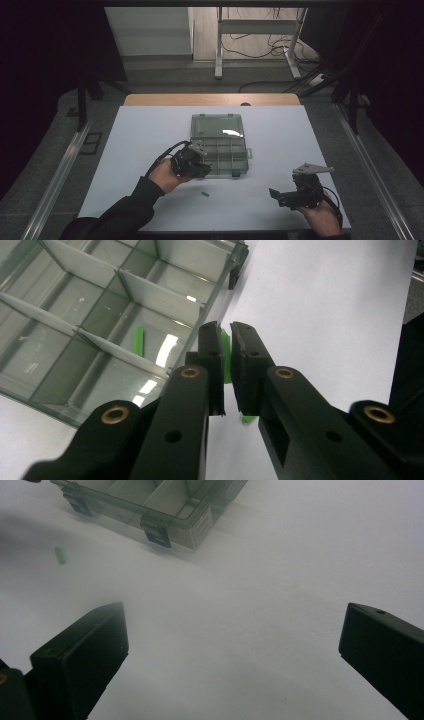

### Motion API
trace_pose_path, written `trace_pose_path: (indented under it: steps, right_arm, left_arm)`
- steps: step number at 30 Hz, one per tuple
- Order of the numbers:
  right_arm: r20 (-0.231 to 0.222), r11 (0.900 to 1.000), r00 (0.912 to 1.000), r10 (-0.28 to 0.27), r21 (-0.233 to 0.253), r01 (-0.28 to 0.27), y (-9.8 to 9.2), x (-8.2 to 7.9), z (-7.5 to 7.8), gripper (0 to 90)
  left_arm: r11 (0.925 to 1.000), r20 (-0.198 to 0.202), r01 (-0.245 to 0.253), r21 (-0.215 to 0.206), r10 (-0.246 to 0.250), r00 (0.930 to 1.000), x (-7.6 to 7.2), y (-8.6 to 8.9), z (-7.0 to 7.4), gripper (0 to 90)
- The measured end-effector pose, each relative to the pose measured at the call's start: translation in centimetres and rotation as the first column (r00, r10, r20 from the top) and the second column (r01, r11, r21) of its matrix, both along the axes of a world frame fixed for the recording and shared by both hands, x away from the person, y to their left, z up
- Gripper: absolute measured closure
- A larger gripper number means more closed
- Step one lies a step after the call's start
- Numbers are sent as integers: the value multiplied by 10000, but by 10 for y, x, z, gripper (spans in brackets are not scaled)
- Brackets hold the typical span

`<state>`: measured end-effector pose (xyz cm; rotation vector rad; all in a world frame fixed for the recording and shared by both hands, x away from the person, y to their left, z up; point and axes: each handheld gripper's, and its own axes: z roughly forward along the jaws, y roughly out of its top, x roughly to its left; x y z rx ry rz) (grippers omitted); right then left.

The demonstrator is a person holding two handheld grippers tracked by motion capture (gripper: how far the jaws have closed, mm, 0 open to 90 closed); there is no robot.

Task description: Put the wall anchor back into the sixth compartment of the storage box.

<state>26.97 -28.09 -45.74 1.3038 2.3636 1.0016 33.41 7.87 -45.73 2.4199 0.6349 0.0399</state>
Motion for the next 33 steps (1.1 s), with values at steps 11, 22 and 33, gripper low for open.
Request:
trace_pose_path:
  steps: [11, 22, 33]
  right_arm:
    - [-67, 10000, 10000, 38, -10, -38, 0, 1, 0, 0]
    - [-102, 10000, 9999, 76, -6, -76, 0, 1, -1, 0]
    - [-175, 9999, 9998, 107, 18, -107, 0, 1, -1, 0]
  left_arm:
    - [9996, 192, -255, -75, 256, 9995, 10, 2, 9, 845]
    - [9981, 381, -582, -191, 589, 9975, 20, -1, 14, 842]
    - [9959, 348, -896, -135, 900, 9953, 34, -4, 9, 842]
